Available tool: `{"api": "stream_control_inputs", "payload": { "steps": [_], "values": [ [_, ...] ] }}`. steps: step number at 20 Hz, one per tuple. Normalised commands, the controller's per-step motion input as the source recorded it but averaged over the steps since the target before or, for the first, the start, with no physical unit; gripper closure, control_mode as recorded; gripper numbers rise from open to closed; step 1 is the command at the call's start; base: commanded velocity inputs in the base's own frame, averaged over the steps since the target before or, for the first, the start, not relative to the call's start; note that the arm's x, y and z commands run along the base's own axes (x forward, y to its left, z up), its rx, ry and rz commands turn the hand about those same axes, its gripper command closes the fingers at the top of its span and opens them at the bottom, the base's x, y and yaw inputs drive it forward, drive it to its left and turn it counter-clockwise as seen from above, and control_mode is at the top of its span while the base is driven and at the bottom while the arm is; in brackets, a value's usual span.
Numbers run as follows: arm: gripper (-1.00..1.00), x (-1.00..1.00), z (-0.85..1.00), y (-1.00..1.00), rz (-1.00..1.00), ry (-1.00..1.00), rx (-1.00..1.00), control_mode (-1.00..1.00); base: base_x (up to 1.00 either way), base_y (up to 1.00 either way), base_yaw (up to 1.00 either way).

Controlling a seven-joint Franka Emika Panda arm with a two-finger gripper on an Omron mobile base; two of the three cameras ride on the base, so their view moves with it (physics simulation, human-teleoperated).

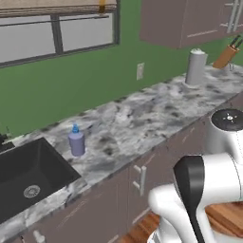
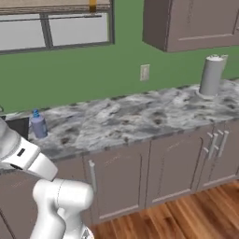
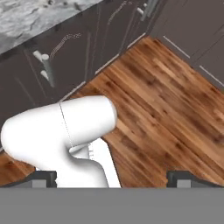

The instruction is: Restock the sink supplies by placing the sponge and soap dispenser on the counter and next to the sink. Make sure the soap dispenser is upright.

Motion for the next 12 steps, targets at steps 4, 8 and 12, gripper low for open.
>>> {"api": "stream_control_inputs", "payload": {
  "steps": [4, 8, 12],
  "values": [
    [-1.0, 0.0, 0.0, 0.0, 0.0, 0.0, 0.0, 1.0, -0.34, -0.21, -0.82],
    [-1.0, 0.0, 0.0, 0.0, 0.0, 0.0, 0.0, 1.0, -0.07, -0.1, -0.93],
    [-1.0, 0.0, 0.0, 0.0, 0.0, 0.0, 0.0, 1.0, 0.0, -0.3, -0.93]
  ]
}}
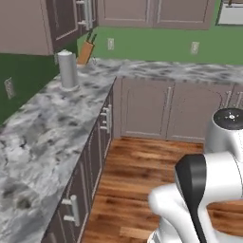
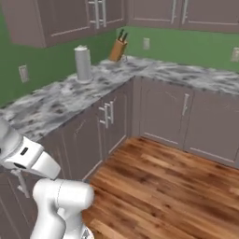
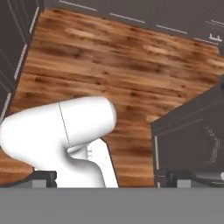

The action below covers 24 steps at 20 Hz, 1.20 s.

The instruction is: Restock the sink supplies by placing the sponge and soap dispenser on the counter and next to the sink. Make sure the soap dispenser is upright.

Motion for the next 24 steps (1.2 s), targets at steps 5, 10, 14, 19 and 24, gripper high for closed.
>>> {"api": "stream_control_inputs", "payload": {
  "steps": [5, 10, 14, 19, 24],
  "values": [
    [-1.0, 0.0, 0.0, 0.0, 0.0, 0.0, 0.0, 1.0, 0.16, -0.61, -0.83],
    [-1.0, 0.0, 0.0, 0.0, 0.0, 0.0, 0.0, 1.0, 0.42, -0.67, -0.65],
    [-1.0, 0.0, 0.0, 0.0, 0.0, 0.0, 0.0, 1.0, 0.75, -0.29, -0.52],
    [-1.0, 0.0, 0.0, 0.0, 0.0, 0.0, 0.0, 1.0, 1.0, 0.52, -0.45],
    [-1.0, 0.0, 0.0, 0.0, 0.0, 0.0, 0.0, 1.0, 0.99, 0.47, -0.37]
  ]
}}
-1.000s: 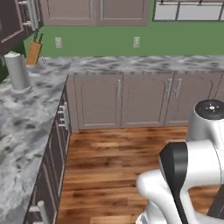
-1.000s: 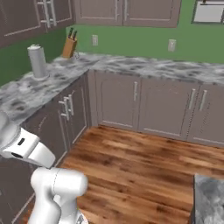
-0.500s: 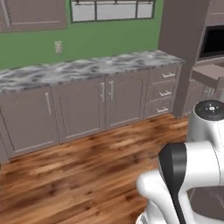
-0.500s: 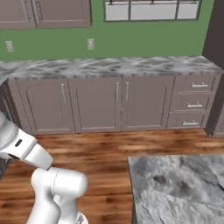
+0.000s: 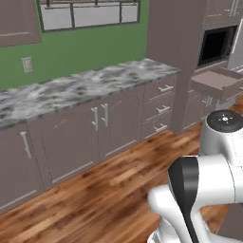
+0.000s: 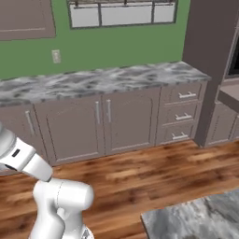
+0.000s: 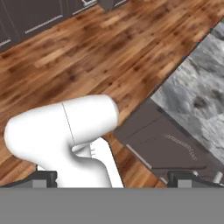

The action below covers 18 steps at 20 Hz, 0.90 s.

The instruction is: Restock the sink supplies by placing the sponge and soap dispenser on the counter and next to the sink. Make sure the soap dispenser is upright.

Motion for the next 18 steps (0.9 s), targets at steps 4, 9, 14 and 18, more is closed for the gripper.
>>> {"api": "stream_control_inputs", "payload": {
  "steps": [4, 9, 14, 18],
  "values": [
    [-1.0, 0.0, 0.0, 0.0, 0.0, 0.0, 0.0, 1.0, 1.0, 0.01, -0.41],
    [-1.0, 0.0, 0.0, 0.0, 0.0, 0.0, 0.0, 1.0, 1.0, 0.0, -0.43],
    [-1.0, 0.0, 0.0, 0.0, 0.0, 0.0, 0.0, 1.0, 1.0, 0.02, -0.47],
    [-1.0, 0.0, 0.0, 0.0, 0.0, 0.0, 0.0, 1.0, 0.99, 0.01, -0.45]
  ]
}}
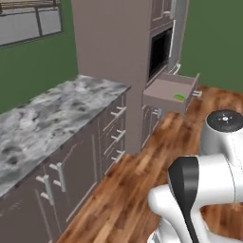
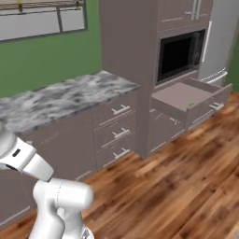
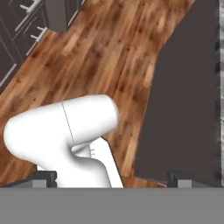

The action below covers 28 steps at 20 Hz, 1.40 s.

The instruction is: Restock the sink supplies by placing the sponge and soap dispenser on the counter and next to the sink. Make sure the soap dispenser is upright.

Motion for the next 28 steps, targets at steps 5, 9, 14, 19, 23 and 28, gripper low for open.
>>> {"api": "stream_control_inputs", "payload": {
  "steps": [5, 9, 14, 19, 23, 28],
  "values": [
    [-1.0, 0.0, 0.0, 0.0, 0.0, 0.0, 0.0, 1.0, 1.0, 0.0, -0.41],
    [-1.0, 0.0, 0.0, 0.0, 0.0, 0.0, 0.0, 1.0, 1.0, 0.0, -0.34],
    [-1.0, 0.0, 0.0, 0.0, 0.0, 0.0, 0.0, 1.0, 0.96, 0.01, -0.18],
    [-1.0, 0.0, 0.0, 0.0, 0.0, 0.0, 0.0, 1.0, 0.83, -0.05, -0.13],
    [-1.0, 0.0, 0.0, 0.0, 0.0, 0.0, 0.0, 1.0, 0.73, 0.0, -0.11],
    [-1.0, 0.0, 0.0, 0.0, 0.0, 0.0, 0.0, 1.0, 0.76, 0.03, -0.15]
  ]
}}
